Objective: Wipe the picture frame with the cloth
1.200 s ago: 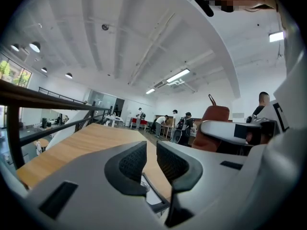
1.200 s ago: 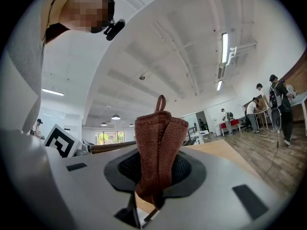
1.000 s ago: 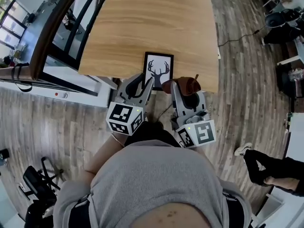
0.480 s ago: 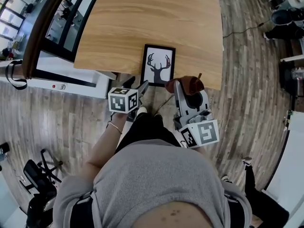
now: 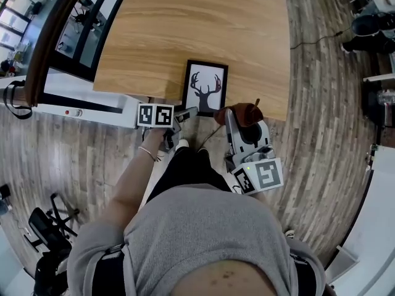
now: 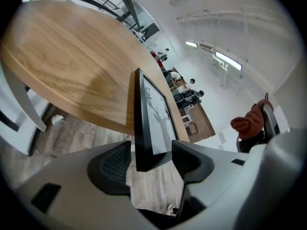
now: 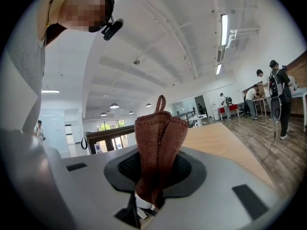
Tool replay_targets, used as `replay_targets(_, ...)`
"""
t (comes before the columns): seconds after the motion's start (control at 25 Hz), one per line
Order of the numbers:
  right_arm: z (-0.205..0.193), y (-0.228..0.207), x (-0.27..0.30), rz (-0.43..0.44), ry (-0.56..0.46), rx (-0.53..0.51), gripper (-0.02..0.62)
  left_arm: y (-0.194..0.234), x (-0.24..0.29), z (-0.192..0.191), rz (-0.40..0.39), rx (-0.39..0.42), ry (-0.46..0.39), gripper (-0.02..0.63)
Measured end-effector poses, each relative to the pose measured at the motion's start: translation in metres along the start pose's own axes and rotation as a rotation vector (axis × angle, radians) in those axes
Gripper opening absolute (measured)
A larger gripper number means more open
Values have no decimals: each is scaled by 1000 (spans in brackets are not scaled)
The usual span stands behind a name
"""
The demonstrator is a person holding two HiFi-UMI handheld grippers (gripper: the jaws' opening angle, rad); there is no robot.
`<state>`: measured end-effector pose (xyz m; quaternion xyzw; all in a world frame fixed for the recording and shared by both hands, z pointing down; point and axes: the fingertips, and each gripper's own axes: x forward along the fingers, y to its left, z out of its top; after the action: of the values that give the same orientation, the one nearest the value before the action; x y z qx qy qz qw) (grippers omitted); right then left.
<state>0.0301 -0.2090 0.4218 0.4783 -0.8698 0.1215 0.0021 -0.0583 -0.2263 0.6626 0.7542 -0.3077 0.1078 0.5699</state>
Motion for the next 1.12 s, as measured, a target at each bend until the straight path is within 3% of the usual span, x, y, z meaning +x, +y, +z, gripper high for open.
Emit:
replay_targets(0.2,-4,-2,3,-2,4,13,97,2,15,7,-122,-93,55,245)
replay_targets(0.4,-7,-3,5,-3,11,24,97,4,30,4,-165,-132,121,245)
replay_targets(0.68,-13,-6,9,-12,22,39,97,-4,39,5,-323,-257,115,242)
replay_targets(0.84,-13,-7,12,-5,20,54,97,-15,46,-1,-393,-289,143,131)
replay_targets(1.0,-13,-5,13,11,22,59,97,-31,43,3,-516,-274,95,30)
replay_targets(1.12,-11,-6,11,8,16,63,97,-48,37,3,-608,-253,60,26)
